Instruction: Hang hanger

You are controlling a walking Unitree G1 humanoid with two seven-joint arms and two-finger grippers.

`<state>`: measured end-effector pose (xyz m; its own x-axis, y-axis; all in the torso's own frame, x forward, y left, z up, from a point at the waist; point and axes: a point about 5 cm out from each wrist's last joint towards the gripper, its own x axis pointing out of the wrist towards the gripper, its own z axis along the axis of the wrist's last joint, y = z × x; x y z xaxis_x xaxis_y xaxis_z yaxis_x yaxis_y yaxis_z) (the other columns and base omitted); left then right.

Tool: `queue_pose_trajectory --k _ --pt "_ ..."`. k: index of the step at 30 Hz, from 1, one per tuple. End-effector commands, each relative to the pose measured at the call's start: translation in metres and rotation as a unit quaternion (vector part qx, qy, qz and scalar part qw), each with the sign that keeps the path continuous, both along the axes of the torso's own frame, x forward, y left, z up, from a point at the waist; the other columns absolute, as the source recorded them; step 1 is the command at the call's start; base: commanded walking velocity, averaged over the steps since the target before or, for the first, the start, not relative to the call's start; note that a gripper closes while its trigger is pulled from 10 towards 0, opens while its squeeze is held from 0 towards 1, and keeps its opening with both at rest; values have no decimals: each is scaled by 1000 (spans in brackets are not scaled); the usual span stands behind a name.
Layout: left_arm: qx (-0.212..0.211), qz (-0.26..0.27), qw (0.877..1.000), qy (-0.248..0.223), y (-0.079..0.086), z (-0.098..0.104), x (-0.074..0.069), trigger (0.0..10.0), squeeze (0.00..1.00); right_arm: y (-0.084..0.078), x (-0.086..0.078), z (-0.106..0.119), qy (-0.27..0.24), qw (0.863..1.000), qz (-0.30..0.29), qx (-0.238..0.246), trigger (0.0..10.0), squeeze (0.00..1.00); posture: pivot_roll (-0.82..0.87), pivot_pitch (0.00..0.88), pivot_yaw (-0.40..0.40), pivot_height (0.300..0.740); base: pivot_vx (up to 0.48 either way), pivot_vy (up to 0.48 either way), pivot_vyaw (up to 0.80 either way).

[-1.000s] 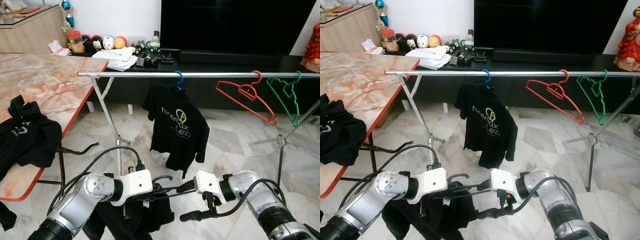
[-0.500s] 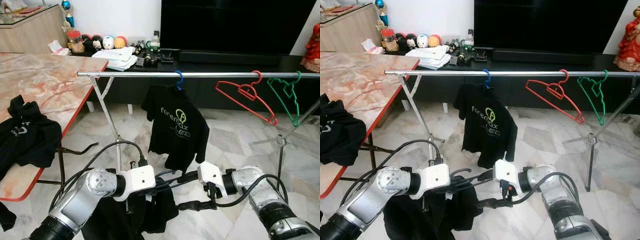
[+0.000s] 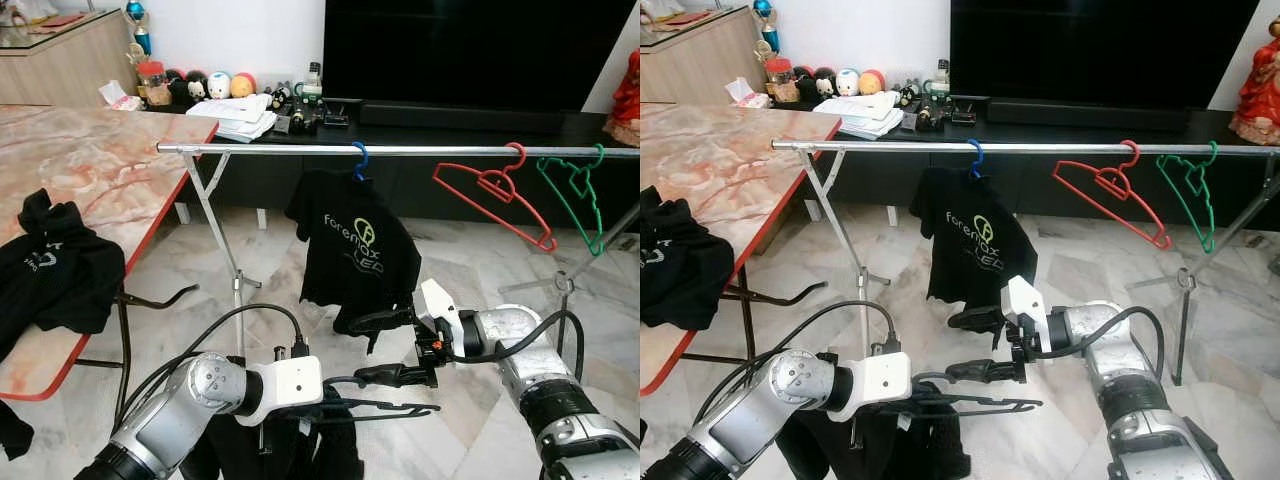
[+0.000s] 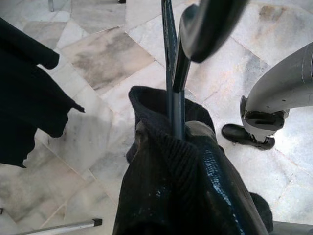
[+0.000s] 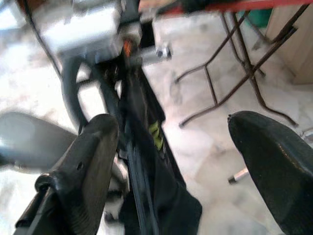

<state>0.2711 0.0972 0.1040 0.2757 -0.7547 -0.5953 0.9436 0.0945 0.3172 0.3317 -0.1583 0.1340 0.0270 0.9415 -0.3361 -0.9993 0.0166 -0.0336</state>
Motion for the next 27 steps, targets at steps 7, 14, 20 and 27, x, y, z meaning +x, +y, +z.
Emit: queue_pose_trajectory --k 7,14,20,27 --pt "30 -16 999 -22 2 9 3 10000 0 -10 -17 -41 -19 982 36 -185 10000 0 56 44 -12 740 0 0 0" --pt "34 -18 999 -32 0 12 4 10000 0 3 -6 -40 -96 980 -25 -174 10000 0 67 49 -17 740 0 0 0" --pt "36 -20 999 -35 -3 12 5 10000 0 12 -3 -36 -103 985 -36 -134 10000 0 69 56 -19 740 0 0 0" --pt "37 -19 998 -36 -4 13 7 10000 0 12 -11 -42 -60 989 9 -135 10000 0 68 61 -21 740 0 0 0"
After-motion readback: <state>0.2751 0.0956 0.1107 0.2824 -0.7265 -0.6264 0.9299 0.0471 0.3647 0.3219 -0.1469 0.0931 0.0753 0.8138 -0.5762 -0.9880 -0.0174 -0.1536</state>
